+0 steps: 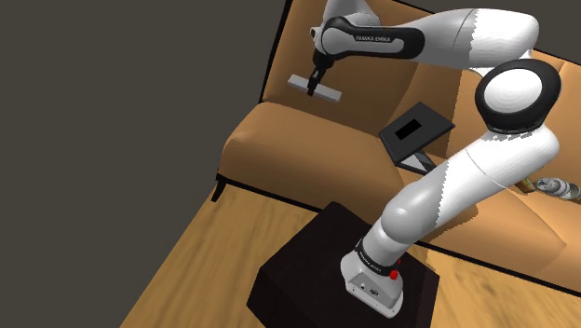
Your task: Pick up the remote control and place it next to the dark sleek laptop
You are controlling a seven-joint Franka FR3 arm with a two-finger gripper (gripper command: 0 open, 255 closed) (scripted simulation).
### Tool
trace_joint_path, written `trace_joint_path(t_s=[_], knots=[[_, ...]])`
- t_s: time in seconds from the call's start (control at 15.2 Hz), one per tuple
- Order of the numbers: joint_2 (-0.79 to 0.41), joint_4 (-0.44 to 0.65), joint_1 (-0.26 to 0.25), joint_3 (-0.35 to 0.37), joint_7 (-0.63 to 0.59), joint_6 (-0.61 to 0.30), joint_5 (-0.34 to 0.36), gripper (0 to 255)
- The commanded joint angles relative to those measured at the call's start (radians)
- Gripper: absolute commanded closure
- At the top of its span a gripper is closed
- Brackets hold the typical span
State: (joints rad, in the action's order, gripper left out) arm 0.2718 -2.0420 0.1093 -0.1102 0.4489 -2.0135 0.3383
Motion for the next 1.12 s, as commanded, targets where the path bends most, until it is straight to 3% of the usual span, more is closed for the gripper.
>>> trace_joint_path(t_s=[0.0, 1.06], knots=[[-0.003, 0.033, -0.001, 0.001, 0.009, 0.029, -0.005, 255], [-0.040, 0.284, -0.007, 0.009, 0.068, 0.236, -0.029, 255]])
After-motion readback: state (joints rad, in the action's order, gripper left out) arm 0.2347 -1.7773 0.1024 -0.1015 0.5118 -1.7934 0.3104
